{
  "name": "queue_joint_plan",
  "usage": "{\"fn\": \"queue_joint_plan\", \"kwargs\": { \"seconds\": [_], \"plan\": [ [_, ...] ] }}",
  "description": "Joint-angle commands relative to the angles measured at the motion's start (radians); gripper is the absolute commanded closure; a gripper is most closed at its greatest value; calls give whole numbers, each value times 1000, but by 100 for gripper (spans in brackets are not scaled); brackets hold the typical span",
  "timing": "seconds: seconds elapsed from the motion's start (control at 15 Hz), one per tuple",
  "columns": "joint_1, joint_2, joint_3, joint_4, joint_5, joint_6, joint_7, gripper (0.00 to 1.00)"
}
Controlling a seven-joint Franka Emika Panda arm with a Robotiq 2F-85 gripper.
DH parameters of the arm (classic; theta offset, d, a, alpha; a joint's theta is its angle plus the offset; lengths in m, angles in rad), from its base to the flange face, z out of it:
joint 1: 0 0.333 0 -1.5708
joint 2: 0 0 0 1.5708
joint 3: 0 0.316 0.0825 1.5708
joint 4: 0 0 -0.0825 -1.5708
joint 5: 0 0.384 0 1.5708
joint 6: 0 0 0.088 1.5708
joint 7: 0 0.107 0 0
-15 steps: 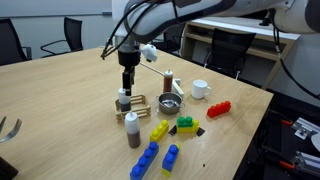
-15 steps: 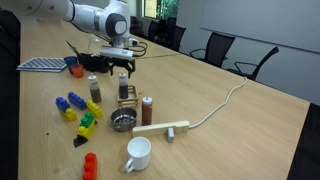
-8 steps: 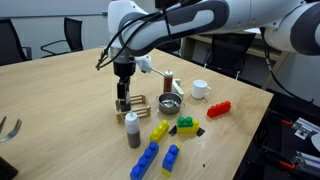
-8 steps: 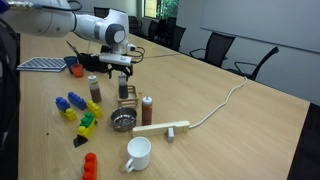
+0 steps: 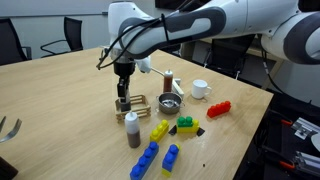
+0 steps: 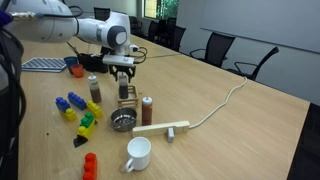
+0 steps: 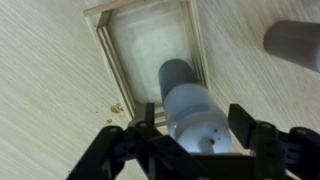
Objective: Remove the bottle from the basket
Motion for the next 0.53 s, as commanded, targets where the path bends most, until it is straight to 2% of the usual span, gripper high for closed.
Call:
{"fn": "queue_joint_plan", "kwargs": {
  "seconds": [0.0,0.13,0.2,0.47],
  "plan": [
    [7,26,-11,53,-5,-8,18,56],
    [8,27,-12,55,-6,-7,25,70],
    [8,26,-14,53,-7,-7,31,73],
    [11,14,-34,50,-20,-27,62,73]
  ]
}}
